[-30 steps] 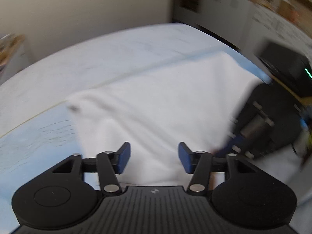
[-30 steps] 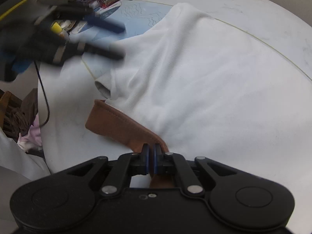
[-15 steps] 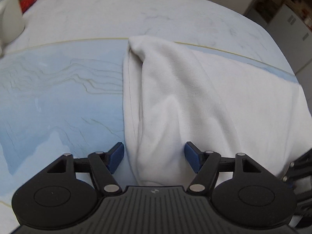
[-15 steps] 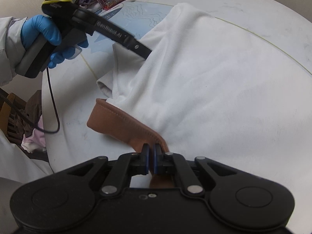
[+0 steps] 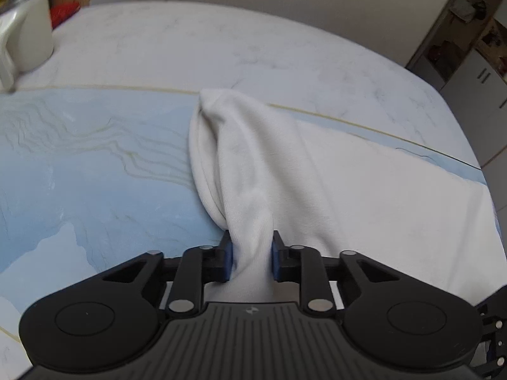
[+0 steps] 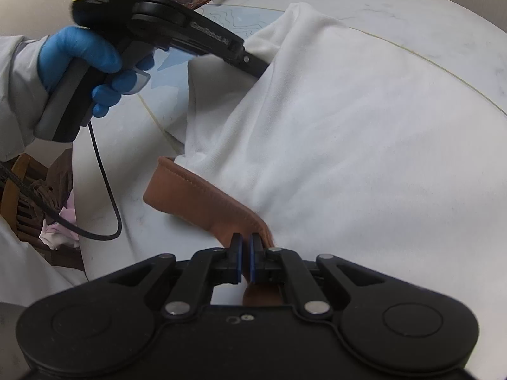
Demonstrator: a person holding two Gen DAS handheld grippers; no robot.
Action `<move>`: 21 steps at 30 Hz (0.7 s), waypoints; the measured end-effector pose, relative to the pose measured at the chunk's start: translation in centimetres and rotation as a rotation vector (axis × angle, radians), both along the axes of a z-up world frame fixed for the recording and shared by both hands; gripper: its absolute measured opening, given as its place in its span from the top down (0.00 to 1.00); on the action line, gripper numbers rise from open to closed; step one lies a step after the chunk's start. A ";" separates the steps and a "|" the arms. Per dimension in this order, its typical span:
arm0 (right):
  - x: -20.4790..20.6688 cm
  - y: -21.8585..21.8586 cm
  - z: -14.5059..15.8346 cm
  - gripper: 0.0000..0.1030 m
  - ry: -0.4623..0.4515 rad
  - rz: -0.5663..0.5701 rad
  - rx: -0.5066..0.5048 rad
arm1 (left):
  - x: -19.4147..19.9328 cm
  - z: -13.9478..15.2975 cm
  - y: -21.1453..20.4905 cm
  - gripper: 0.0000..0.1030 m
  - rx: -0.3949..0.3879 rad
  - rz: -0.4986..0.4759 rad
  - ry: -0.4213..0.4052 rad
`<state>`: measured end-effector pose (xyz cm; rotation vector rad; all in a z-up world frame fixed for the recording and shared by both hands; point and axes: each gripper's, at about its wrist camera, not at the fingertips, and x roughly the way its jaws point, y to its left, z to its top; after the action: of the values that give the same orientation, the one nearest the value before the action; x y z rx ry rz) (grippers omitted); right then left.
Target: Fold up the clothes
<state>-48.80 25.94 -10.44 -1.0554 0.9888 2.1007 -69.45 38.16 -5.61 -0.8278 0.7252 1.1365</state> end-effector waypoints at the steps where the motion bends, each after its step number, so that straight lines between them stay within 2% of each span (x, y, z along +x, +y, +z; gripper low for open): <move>1: 0.0 0.0 0.0 0.00 0.000 -0.001 0.000 | 0.1 0.5 -0.3 0.83 0.025 -0.012 -0.001; 6: -0.1 -0.1 0.0 0.00 -0.004 -0.002 0.005 | 0.9 4.9 -2.7 0.84 0.158 -0.103 -0.031; 11: -0.2 -0.1 -0.1 0.00 -0.006 -0.005 0.010 | 4.6 8.3 -5.3 0.84 0.254 -0.253 -0.078; 15: 0.3 -1.1 0.7 0.00 -0.029 -0.036 0.054 | 7.2 9.2 -5.4 0.84 0.271 -0.326 -0.136; 17: 2.2 -2.5 2.7 0.00 -0.040 -0.094 0.129 | 8.6 9.2 -5.5 0.84 0.271 -0.365 -0.150; 21: 7.5 -4.7 3.2 0.00 -0.126 -0.236 0.155 | 11.1 9.2 -5.7 0.84 0.288 -0.449 -0.158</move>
<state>-41.30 21.20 -7.20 -0.9322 0.8317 1.8627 -58.34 32.51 3.56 -0.4721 0.5619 0.7386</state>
